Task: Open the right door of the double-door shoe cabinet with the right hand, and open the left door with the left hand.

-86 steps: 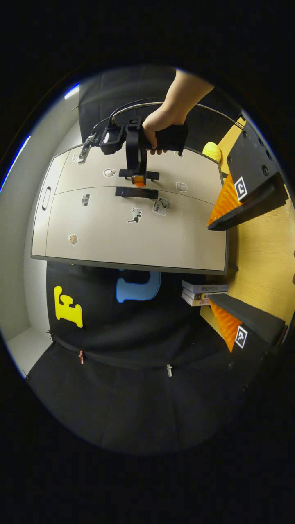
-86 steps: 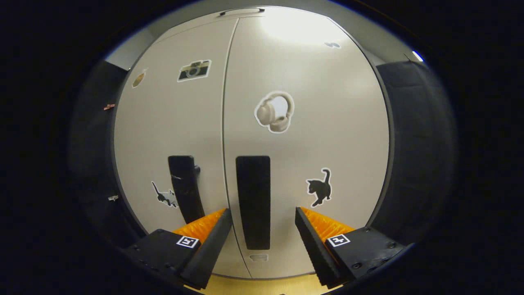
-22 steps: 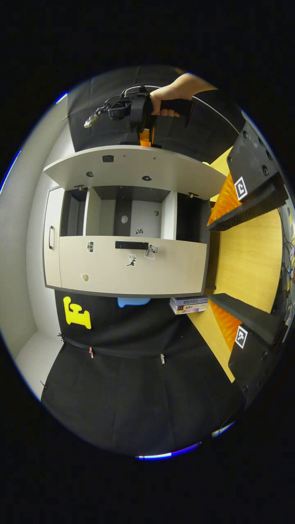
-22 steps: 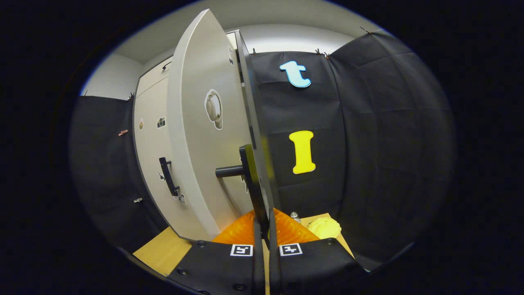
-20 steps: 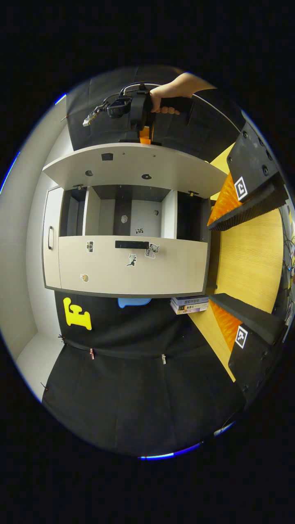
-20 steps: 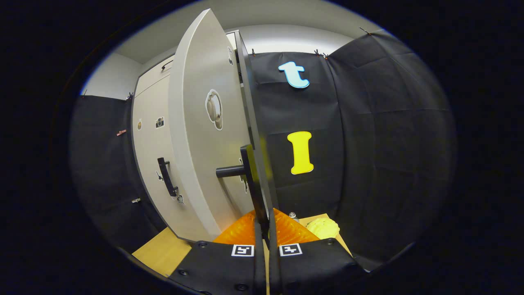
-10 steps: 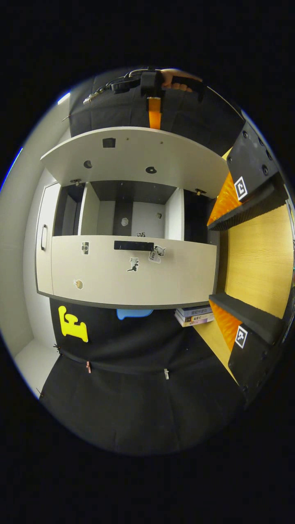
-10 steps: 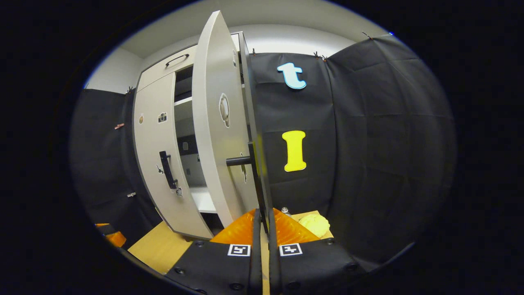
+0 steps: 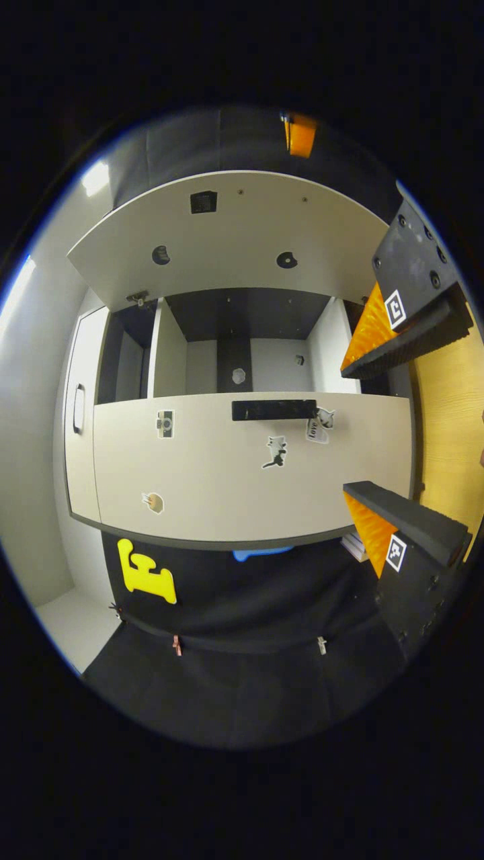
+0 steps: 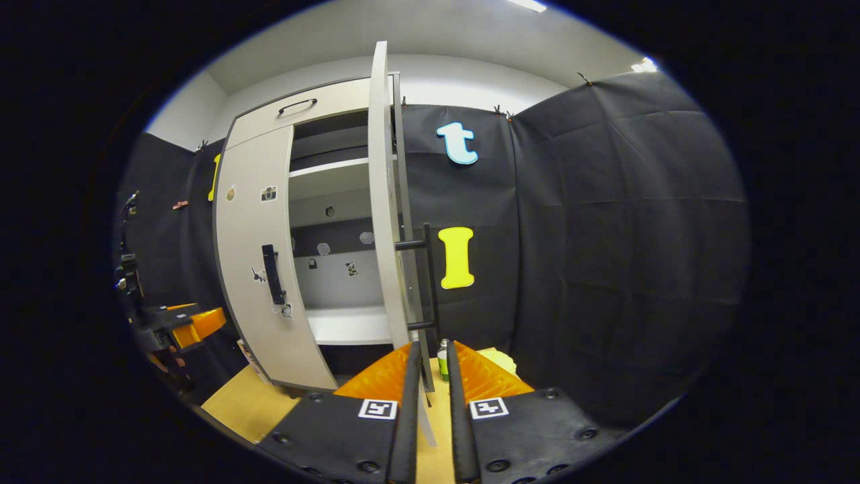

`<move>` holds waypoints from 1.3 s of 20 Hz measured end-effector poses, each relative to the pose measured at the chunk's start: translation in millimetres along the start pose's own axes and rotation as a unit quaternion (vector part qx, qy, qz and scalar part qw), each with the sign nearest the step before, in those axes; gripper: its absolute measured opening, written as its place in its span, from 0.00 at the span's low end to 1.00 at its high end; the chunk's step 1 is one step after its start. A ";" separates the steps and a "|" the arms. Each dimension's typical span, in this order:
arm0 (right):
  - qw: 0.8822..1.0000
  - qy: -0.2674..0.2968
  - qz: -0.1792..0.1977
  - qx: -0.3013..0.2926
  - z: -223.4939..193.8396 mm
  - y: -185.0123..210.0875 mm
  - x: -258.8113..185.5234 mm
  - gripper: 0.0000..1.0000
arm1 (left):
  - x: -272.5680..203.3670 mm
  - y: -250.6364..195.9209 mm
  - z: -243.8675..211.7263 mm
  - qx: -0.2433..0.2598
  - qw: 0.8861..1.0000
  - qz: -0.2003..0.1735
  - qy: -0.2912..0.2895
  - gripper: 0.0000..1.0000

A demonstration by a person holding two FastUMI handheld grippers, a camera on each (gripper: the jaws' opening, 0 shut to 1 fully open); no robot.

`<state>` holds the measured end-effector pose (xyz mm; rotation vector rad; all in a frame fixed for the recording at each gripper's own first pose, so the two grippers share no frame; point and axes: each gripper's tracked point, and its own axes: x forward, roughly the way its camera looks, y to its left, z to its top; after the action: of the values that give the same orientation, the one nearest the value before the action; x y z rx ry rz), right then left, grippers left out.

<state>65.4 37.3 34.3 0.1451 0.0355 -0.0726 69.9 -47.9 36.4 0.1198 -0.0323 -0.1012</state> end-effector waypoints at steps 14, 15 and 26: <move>0.998 0.035 -0.052 -0.008 -72.7 43.9 -21.8 0.98 | 140.5 -9.3 37.0 -0.025 0.998 -0.043 -0.033 0.95; 0.998 0.035 -0.048 -0.012 -73.6 48.8 -21.8 0.98 | 145.3 -10.5 37.1 -0.021 0.998 -0.041 -0.032 0.94; 0.997 0.047 0.051 -0.043 -92.5 65.7 21.5 0.98 | 183.3 -9.9 20.5 -0.020 1.000 0.018 0.005 0.63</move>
<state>88.9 114.2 -48.7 0.0646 0.1245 0.0379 250.4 -78.9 60.3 0.0791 -0.0215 -0.0645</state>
